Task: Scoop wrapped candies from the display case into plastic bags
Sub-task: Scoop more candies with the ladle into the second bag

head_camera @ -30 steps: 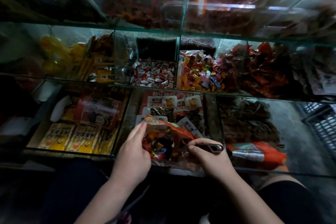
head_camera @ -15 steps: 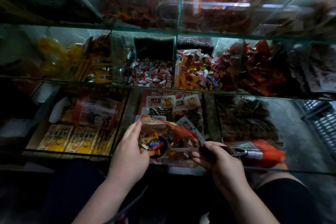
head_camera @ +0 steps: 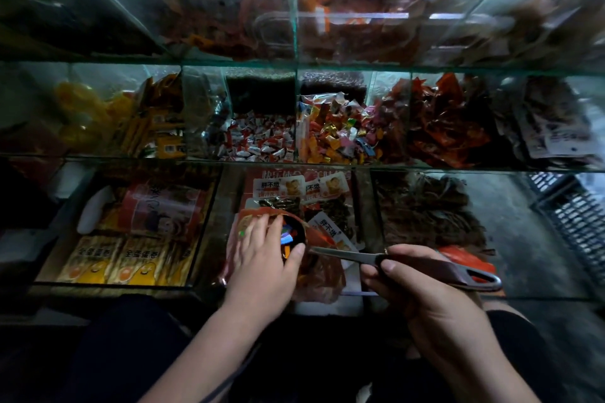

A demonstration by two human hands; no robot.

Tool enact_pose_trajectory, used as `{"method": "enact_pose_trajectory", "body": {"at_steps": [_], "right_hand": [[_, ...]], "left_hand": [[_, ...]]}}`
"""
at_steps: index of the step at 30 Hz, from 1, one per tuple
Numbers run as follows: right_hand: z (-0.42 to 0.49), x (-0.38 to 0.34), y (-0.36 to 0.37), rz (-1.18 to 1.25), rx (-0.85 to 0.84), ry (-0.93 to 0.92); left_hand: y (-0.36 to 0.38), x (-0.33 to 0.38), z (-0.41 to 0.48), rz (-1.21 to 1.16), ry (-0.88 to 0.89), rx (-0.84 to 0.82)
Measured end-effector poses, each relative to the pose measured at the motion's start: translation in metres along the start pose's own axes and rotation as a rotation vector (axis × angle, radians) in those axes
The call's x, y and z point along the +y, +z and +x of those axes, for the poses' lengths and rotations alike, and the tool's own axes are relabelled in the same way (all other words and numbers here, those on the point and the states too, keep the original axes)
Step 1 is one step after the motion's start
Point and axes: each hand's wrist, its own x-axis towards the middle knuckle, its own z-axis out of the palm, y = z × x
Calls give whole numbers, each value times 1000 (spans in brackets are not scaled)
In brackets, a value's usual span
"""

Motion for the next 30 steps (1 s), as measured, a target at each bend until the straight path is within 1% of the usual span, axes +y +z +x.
{"method": "enact_pose_trajectory", "body": {"at_steps": [2,4,8,11,13,17,20,25,26,27,29,30], "right_hand": [[-8,-4,2,-17,-14,-40],[-15,-8,3,-23,-14,-66],[-23,-22,4,11,32,-80],[-22,-36,7,53,57,-100],[-19,-43,8,71,83,-117],[-10,-56,14,143,111,-156],[2,-66,18,191,132,-209],[40,-72,37,232,124,-343],[50,-71,42,185,127,-384],[61,-67,46,81,141,-436],[84,-59,50,-325,164,-614],[94,-56,50,-555,131,-718]], "left_hand": [[6,1,3,-33,-7,1],[11,2,1,-35,28,52],[9,9,-1,-97,184,201],[-6,23,8,-139,341,282],[-21,34,21,-125,423,277],[-47,58,48,-109,504,262],[-60,74,66,-225,494,263],[-63,85,87,-373,386,309],[-61,84,87,-383,363,302],[-59,82,87,-388,342,283],[-53,75,85,-376,310,241],[-51,71,83,-361,301,227]]}}
